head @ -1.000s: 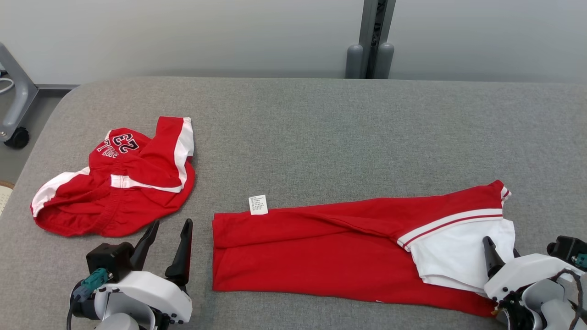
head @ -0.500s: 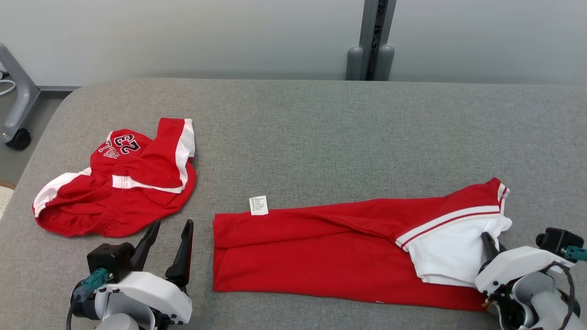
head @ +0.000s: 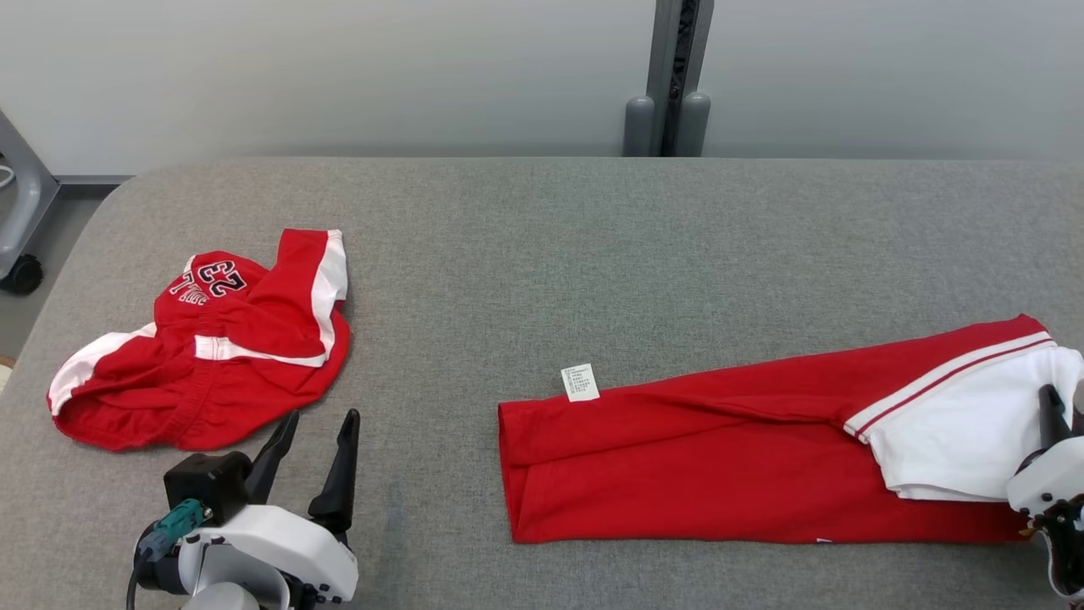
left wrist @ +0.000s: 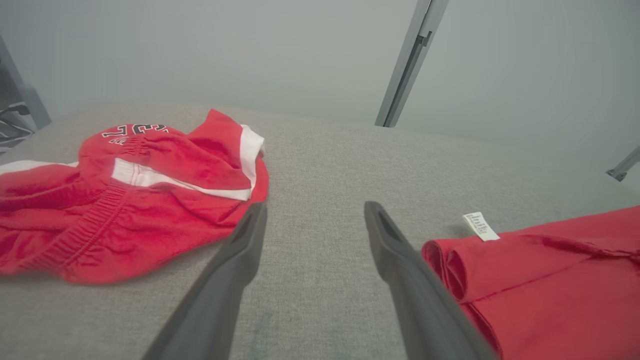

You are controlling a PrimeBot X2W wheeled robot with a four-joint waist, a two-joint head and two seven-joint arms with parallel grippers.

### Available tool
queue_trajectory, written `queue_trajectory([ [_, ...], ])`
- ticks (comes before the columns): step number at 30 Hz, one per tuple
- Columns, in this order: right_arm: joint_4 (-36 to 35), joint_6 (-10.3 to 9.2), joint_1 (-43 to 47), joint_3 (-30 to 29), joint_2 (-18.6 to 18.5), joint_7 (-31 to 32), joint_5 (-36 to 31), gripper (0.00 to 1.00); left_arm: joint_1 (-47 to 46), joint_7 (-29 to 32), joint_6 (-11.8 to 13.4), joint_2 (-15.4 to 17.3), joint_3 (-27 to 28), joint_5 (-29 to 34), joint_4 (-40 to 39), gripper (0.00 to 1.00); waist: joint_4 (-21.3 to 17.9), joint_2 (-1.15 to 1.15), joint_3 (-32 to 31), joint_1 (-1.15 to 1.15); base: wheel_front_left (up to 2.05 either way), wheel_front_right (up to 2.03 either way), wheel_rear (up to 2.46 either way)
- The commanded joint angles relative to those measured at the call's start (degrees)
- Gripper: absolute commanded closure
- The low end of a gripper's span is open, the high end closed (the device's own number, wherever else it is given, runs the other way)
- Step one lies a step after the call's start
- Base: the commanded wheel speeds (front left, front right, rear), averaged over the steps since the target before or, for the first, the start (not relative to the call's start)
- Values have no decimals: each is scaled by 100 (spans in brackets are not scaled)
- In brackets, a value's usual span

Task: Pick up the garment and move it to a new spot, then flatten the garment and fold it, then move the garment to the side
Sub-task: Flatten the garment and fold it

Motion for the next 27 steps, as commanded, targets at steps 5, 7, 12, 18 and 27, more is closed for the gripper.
queue_trajectory([
  [5,-590,2,108,-109,215,143,-155,100,30,-10,12,16,0,3,-26,0,-64,0,-6,0,0,0,0],
  [7,-1047,2,154,-69,384,205,-52,100,43,-9,7,25,-2,-3,-26,0,-84,0,-8,0,0,0,0],
  [12,-2265,2,382,272,629,619,-175,100,9,19,-22,19,-48,-3,-14,0,-36,0,-13,0,0,0,0],
  [18,-3335,2,732,680,898,1163,-332,100,-7,34,-52,-21,-86,-19,29,0,158,0,-31,0,0,0,0],
  [27,-3544,2,972,1385,1284,1773,-379,100,-145,34,-106,-104,-145,9,124,0,693,0,-31,0,0,0,0],
])
